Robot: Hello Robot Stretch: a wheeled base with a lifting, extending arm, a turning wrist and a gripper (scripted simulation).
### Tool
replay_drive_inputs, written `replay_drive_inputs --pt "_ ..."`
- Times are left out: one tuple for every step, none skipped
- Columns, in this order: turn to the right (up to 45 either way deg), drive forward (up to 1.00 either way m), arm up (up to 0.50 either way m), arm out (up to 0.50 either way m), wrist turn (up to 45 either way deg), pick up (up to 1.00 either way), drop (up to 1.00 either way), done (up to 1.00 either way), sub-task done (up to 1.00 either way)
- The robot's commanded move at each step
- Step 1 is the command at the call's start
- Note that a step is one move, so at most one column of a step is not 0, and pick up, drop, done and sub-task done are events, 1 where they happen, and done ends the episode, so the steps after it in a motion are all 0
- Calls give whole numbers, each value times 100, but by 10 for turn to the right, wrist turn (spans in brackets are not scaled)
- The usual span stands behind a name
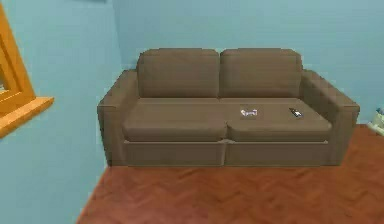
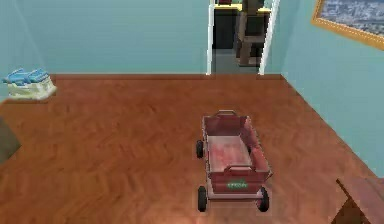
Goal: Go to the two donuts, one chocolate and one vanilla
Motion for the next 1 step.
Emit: replay_drive_inputs --pt "450 0 0 0 0 0 0 0 0"
